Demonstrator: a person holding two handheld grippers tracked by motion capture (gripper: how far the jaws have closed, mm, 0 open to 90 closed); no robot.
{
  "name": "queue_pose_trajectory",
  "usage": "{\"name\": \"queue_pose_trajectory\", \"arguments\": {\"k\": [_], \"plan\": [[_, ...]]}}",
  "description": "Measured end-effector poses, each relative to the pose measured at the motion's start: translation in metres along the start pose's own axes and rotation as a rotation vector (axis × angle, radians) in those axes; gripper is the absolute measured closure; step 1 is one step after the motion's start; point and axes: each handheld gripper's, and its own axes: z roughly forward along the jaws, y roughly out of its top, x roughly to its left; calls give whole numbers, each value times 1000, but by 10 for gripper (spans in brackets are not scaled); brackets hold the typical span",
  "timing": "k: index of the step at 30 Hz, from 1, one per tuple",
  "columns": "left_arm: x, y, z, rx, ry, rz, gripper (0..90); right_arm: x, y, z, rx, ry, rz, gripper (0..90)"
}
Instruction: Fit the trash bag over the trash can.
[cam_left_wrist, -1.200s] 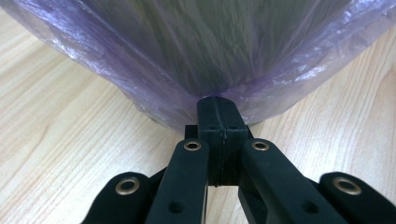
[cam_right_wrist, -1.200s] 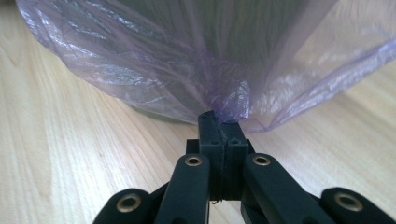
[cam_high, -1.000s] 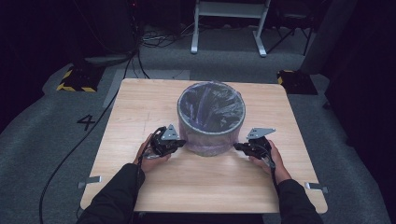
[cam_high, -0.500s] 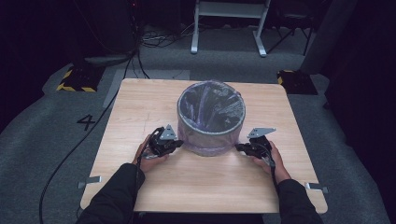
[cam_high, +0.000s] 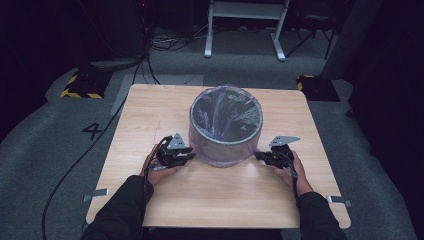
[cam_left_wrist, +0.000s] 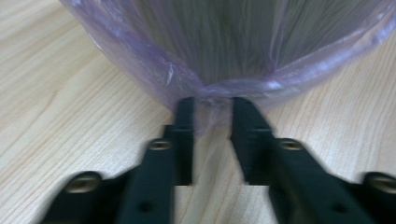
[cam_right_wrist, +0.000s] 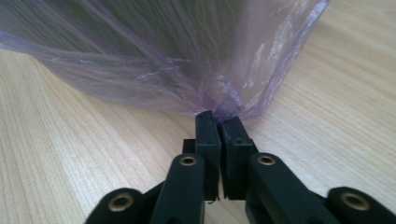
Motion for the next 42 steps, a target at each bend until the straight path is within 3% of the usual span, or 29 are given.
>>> {"name": "queue_pose_trajectory", "arguments": {"k": [7, 9, 12, 14, 18, 22, 24, 32, 42], "plan": [[-5, 1, -17, -21, -11, -42, 295, -6, -3, -17, -40, -17, 32, 616], [-8, -1, -22, -27, 6, -31, 254, -7, -4, -23, -56, -4, 34, 551], [-10, -5, -28, -23, -19, -39, 189, -7, -4, -32, -72, -7, 35, 432], [-13, -8, -32, -14, -12, -33, 158, -6, -4, -38, -87, -13, 34, 395], [-17, -16, -36, 2, -7, -33, 156, -3, -3, -50, -143, -17, 33, 292], [-22, -25, -37, 36, -2, -17, 156, 1, 3, -64, -219, 0, 31, 241], [-25, -30, -37, 57, -1, -6, 156, 4, 7, -69, -234, -15, 18, 219], [-31, -39, -36, 81, -14, -9, 156, 18, 27, -85, -281, -41, -55, 213], [-32, -46, -36, 101, -21, -22, 157, 25, 52, -99, -322, -64, -109, 213]]}}
